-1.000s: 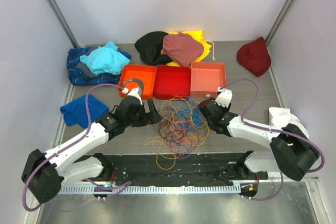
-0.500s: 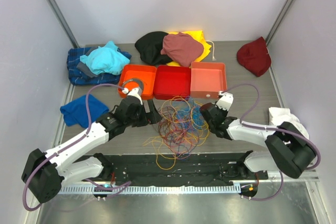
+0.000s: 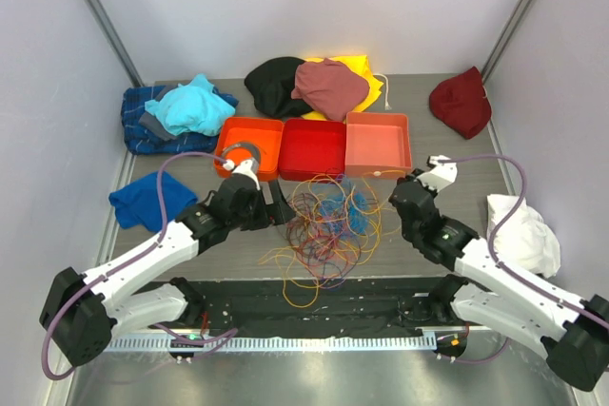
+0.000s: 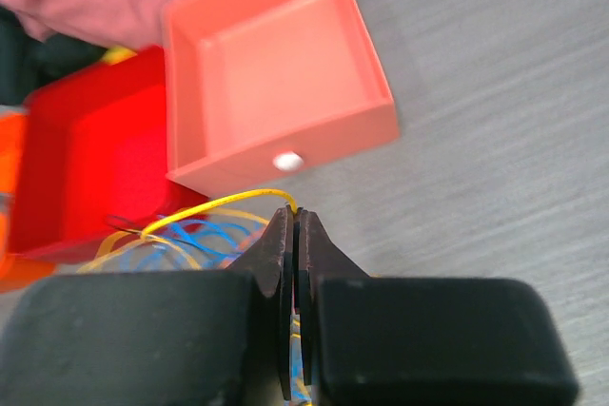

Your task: Untangle the cables

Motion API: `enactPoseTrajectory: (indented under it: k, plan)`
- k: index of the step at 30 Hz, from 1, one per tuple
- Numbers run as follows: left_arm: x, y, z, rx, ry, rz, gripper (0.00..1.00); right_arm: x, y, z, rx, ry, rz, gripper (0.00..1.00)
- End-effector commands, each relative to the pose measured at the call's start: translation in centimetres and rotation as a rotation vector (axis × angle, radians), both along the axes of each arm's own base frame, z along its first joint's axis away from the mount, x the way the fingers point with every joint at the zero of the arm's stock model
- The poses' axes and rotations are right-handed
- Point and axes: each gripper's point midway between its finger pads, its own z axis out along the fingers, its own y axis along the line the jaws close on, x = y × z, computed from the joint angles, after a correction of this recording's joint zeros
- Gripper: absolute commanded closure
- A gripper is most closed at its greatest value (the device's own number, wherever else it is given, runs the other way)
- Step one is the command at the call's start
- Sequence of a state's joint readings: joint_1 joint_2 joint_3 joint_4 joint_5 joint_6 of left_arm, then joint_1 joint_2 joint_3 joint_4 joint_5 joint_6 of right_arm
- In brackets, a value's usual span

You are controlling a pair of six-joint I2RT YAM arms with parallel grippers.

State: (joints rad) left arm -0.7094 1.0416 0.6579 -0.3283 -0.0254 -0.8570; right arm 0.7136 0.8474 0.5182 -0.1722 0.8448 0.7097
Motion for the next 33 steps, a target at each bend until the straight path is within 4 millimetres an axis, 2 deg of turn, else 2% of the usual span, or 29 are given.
enactPoseTrajectory:
  k: [1, 3, 4, 6, 7, 9, 10, 11, 12, 14, 15, 17, 18, 20, 21, 23, 24, 27, 29, 32, 33]
  plan:
    - [1.4, -1.4, 3.2, -0.06, -0.084, -0.005, 0.08, -0.1, 0.9, 8.3, 0.074, -0.135, 0.063, 0.99]
    - [1.6, -1.4, 3.8, -0.062, -0.1, -0.004, 0.08, -0.1, 1.8, 11.2, 0.059, -0.164, 0.114, 0.99]
    - [1.8, -1.5, 4.2, -0.068, -0.109, -0.004, 0.08, -0.1, 2.0, 14.6, 0.083, -0.206, 0.128, 0.99]
    - [2.0, -1.6, 4.9, -0.072, -0.128, -0.004, 0.08, -0.1, 3.0, 17.7, 0.068, -0.231, 0.184, 0.99]
    - [2.1, -1.6, 5.3, -0.079, -0.134, -0.006, 0.07, -0.2, 3.3, 20.9, 0.089, -0.27, 0.2, 0.99]
    - [2.4, -1.7, 6.3, -0.086, -0.162, -0.009, 0.08, -0.3, 4.0, 23.8, 0.089, -0.3, 0.24, 0.99]
    - [2.5, -1.8, 6.8, -0.093, -0.175, -0.009, 0.07, -0.4, 4.3, 26.5, 0.111, -0.334, 0.253, 0.99]
    - [2.7, -1.9, 7.6, -0.101, -0.194, -0.009, 0.07, -0.5, 4.7, 27.9, 0.121, -0.349, 0.278, 0.99]
    - [2.8, -2.0, 8.0, -0.108, -0.207, -0.013, 0.07, -1.1, 4.3, 30.9, 0.148, -0.39, 0.289, 0.99]
    - [3.0, -2.2, 9.1, -0.125, -0.23, -0.014, 0.07, -1.0, 4.9, 32.8, 0.16, -0.409, 0.31, 0.99]
    - [3.1, -2.3, 9.5, -0.129, -0.241, -0.017, 0.07, -1.5, 4.9, 35.2, 0.185, -0.447, 0.329, 0.99]
    - [3.3, -2.2, 9.9, -0.134, -0.251, -0.014, 0.07, -1.4, 5.0, 36.9, 0.187, -0.467, 0.335, 0.99]
    - [3.3, -2.3, 10.0, -0.136, -0.255, -0.012, 0.07, -1.9, 4.6, 38.9, 0.202, -0.501, 0.34, 0.99]
    - [3.2, -2.3, 10.1, -0.141, -0.255, -0.011, 0.07, -1.8, 4.9, 40.2, 0.205, -0.517, 0.35, 0.99]
    - [3.2, -2.2, 9.9, -0.142, -0.252, -0.006, 0.07, -2.3, 4.4, 42.0, 0.221, -0.552, 0.348, 0.99]
    - [3.1, -2.1, 9.9, -0.15, -0.256, -0.002, 0.07, -2.1, 4.6, 43.2, 0.213, -0.572, 0.346, 0.99]
    - [3.1, -2.0, 9.7, -0.15, -0.256, 0.0, 0.06, -2.7, 4.1, 45.1, 0.233, -0.612, 0.347, 0.99]
    - [3.0, -2.0, 9.6, -0.151, -0.255, 0.001, 0.06, -2.6, 4.5, 47.1, 0.229, -0.642, 0.364, 0.99]
    - [3.0, -2.0, 9.5, -0.152, -0.252, 0.0, 0.06, -2.1, 5.0, 46.9, 0.217, -0.628, 0.366, 0.99]
    - [2.8, -1.8, 9.4, -0.155, -0.252, 0.004, 0.06, -0.7, 5.7, 44.7, 0.187, -0.572, 0.343, 0.99]
    - [2.6, -1.7, 9.4, -0.159, -0.254, 0.005, 0.06, 0.0, 6.1, 43.2, 0.166, -0.541, 0.329, 0.99]
